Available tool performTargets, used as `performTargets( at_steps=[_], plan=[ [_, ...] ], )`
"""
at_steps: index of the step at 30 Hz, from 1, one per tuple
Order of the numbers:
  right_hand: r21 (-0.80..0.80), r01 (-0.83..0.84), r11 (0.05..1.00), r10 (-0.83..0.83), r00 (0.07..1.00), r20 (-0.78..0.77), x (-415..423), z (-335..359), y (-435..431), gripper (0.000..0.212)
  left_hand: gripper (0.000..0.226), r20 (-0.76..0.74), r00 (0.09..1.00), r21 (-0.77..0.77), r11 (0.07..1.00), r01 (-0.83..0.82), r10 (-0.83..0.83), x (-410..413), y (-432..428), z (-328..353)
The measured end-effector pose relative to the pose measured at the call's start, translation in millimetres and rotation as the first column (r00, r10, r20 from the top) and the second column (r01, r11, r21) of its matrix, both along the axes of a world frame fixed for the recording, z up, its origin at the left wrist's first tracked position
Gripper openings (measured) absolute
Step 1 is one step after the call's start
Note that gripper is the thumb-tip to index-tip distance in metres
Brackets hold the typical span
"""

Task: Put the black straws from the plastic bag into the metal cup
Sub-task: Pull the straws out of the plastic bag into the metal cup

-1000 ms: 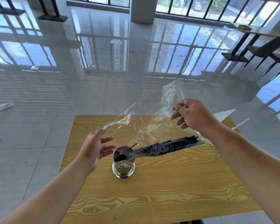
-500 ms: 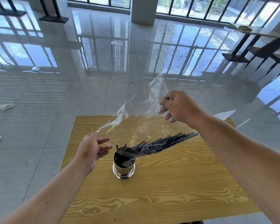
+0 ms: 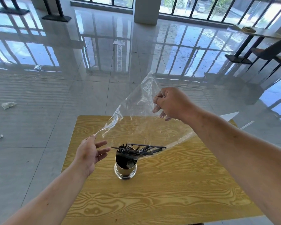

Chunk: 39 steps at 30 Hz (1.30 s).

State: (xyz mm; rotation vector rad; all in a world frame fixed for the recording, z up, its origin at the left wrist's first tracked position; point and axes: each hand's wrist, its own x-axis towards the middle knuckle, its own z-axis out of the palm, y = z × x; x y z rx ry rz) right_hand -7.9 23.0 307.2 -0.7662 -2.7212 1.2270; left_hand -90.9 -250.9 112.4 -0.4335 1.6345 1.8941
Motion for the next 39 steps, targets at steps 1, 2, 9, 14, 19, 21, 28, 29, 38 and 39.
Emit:
performTargets(
  at_steps=[1,2,9,14,19,21,28,29,38,39],
  plan=[
    [0.002,-0.001,1.000,0.001,1.000,0.003,-1,0,-1,0.017,0.036,0.002,1.000,0.000,1.000,-0.005,0.005,0,-1,0],
    [0.004,-0.002,1.000,0.002,1.000,0.006,-1,1,-1,0.017,0.036,0.004,1.000,0.000,1.000,-0.009,0.009,0,-1,-1],
    [-0.006,0.001,1.000,-0.001,1.000,0.016,0,5,-1,0.016,0.037,0.010,1.000,0.015,1.000,-0.009,0.008,1,-2,-1],
    [-0.008,0.005,1.000,-0.005,1.000,0.007,2,4,0,0.016,0.045,0.013,1.000,0.039,0.999,-0.006,0.006,2,-3,-1],
    [-0.036,0.005,0.999,-0.005,1.000,0.013,7,-1,6,0.014,0.046,0.064,0.998,0.068,0.998,-0.018,0.014,3,-6,-4],
    [-0.046,0.008,0.999,-0.007,1.000,0.014,9,-3,9,0.014,0.043,0.105,0.994,0.086,0.996,-0.013,0.004,4,-7,-5],
    [-0.091,0.018,0.996,-0.018,1.000,-0.002,15,-8,18,0.013,0.023,0.139,0.987,0.086,0.994,0.074,-0.085,3,-8,-17],
    [-0.094,0.016,0.995,-0.017,1.000,-0.003,16,-9,19,0.013,0.021,0.122,0.988,0.044,0.995,0.095,-0.100,3,-7,-19],
    [-0.098,-0.009,0.995,0.008,1.000,-0.010,20,-12,27,0.011,0.022,-0.318,0.669,-0.667,0.660,0.345,-0.671,10,5,-27],
    [-0.100,-0.009,0.995,0.008,1.000,-0.010,20,-13,29,0.010,0.021,-0.361,0.599,-0.722,0.621,0.306,-0.715,9,5,-25]
  ],
)
